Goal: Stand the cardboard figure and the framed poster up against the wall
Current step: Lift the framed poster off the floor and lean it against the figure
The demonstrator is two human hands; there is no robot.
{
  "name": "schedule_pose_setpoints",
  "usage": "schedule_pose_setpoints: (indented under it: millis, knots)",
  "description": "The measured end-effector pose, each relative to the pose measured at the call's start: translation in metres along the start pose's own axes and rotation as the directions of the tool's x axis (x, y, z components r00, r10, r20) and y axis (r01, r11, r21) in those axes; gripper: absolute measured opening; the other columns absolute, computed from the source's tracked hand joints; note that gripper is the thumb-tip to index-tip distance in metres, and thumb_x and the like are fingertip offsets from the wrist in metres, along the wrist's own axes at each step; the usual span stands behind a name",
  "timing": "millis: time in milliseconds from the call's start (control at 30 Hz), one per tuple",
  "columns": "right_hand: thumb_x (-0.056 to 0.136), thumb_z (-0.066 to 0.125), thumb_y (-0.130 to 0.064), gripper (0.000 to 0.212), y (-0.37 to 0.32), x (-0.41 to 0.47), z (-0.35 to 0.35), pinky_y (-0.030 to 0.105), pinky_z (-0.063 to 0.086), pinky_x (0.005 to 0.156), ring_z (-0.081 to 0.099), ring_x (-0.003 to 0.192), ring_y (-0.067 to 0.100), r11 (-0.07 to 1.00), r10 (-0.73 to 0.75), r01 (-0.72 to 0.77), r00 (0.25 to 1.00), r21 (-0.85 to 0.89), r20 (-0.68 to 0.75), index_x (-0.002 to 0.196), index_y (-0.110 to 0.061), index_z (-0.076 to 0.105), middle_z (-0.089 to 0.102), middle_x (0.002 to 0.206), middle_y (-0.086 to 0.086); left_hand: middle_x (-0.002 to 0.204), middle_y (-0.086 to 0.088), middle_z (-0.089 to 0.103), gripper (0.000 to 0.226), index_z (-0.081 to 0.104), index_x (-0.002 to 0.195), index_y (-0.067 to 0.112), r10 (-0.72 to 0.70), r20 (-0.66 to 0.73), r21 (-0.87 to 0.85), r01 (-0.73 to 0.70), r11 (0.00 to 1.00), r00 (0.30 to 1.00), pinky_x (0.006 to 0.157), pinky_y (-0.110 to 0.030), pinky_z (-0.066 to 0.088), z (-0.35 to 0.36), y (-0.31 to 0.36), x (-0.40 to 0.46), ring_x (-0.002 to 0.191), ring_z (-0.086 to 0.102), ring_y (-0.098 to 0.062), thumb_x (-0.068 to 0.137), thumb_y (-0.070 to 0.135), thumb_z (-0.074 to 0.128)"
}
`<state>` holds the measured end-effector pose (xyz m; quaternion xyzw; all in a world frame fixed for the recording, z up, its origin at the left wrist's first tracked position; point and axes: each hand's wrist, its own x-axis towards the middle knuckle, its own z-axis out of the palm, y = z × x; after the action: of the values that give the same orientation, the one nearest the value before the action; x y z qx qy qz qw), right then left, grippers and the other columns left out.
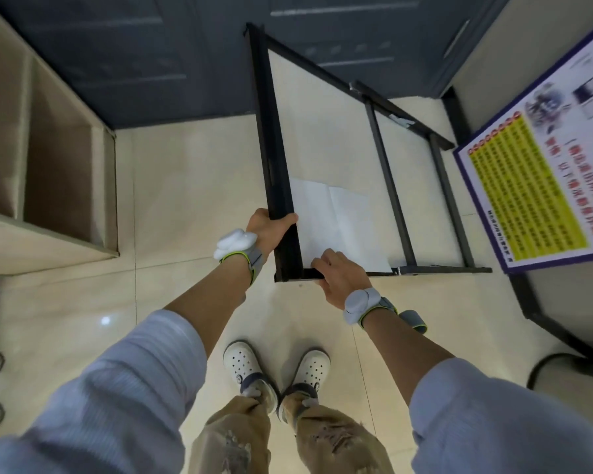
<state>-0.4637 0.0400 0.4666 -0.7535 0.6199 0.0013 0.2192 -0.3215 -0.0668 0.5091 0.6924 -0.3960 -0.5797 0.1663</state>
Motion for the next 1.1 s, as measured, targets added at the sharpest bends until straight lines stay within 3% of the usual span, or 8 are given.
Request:
schedule_pose_setpoints:
  millis: [200,467,600,767,933,1000,1100]
  knots:
    - [0.086,0.052,-0.009,0.024,0.016,-0.027,-0.059,0.028,0.035,0.06,0.054,0.093,0.03,0.996,0.092,-0.092,0.995,-0.008,-0.027,0.109,-0.008,0.054,0.054,0.11,0.013,0.103,-0.009,0.057,0.05,0.05,0.12,0.002,0.036,0.031,-0.018,-0.036,0.999,0.999,0.078,-0.032,0.051,0.026,0.06,-0.039,0.09,0.056,-0.025,0.081,0.026,0.068]
    - [0.081,0.057,-0.02,0.03,0.042,-0.062,-0.144,0.029,0.033,0.062,0.055,0.095,0.031,0.964,0.264,-0.262,0.963,0.047,-0.045,0.108,-0.008,0.049,0.05,0.112,0.009,0.114,-0.015,0.064,0.065,0.05,0.12,0.002,0.064,0.093,-0.063,-0.058,0.996,0.994,0.085,-0.04,0.056,0.07,0.135,-0.082,0.098,0.064,-0.031,0.068,0.032,0.073]
    - [0.08,0.057,-0.021,0.029,0.054,-0.083,-0.174,0.03,0.033,0.062,0.054,0.095,0.029,0.92,0.389,-0.383,0.917,0.083,-0.09,0.104,-0.009,0.047,0.051,0.109,0.008,0.118,-0.018,0.06,0.061,0.043,0.121,0.001,0.106,0.145,-0.092,-0.093,0.991,0.984,0.087,-0.044,0.056,0.096,0.17,-0.109,0.102,0.062,-0.033,0.073,0.025,0.073]
    - [0.08,0.061,-0.021,0.037,0.064,-0.099,-0.196,0.035,0.043,0.067,0.056,0.097,0.034,0.815,0.568,-0.523,0.806,0.247,-0.166,0.112,-0.007,0.047,0.052,0.113,0.009,0.124,-0.016,0.054,0.06,0.037,0.125,0.004,0.128,0.236,-0.124,-0.101,0.987,0.963,0.077,-0.036,0.052,0.126,0.2,-0.125,0.1,0.057,-0.03,0.079,0.02,0.072]
    - [0.08,0.062,-0.019,0.036,0.085,-0.119,-0.234,0.037,0.046,0.067,0.06,0.091,0.039,0.68,0.715,-0.553,0.644,0.481,-0.272,0.112,-0.007,0.051,0.058,0.111,0.015,0.128,-0.013,0.053,0.06,0.038,0.124,0.005,0.192,0.324,-0.086,-0.173,0.981,0.926,0.073,-0.034,0.048,0.157,0.241,-0.149,0.1,0.053,-0.027,0.081,0.033,0.07]
    - [0.079,0.063,-0.019,0.039,0.098,-0.127,-0.248,0.033,0.044,0.066,0.061,0.092,0.039,0.612,0.777,-0.571,0.562,0.547,-0.283,0.114,-0.009,0.051,0.061,0.111,0.014,0.125,-0.014,0.056,0.063,0.04,0.124,0.004,0.228,0.358,-0.062,-0.221,0.973,0.905,0.068,-0.033,0.048,0.172,0.258,-0.158,0.098,0.055,-0.027,0.08,0.037,0.07]
    - [0.078,0.064,-0.024,0.052,0.114,-0.136,-0.263,0.031,0.046,0.07,0.062,0.097,0.036,0.567,0.815,-0.579,0.499,0.586,-0.295,0.126,-0.014,0.046,0.063,0.114,0.012,0.117,-0.013,0.061,0.059,0.044,0.118,0.006,0.285,0.409,-0.046,-0.293,0.955,0.867,0.06,-0.028,0.048,0.186,0.272,-0.165,0.086,0.056,-0.025,0.08,0.042,0.069]
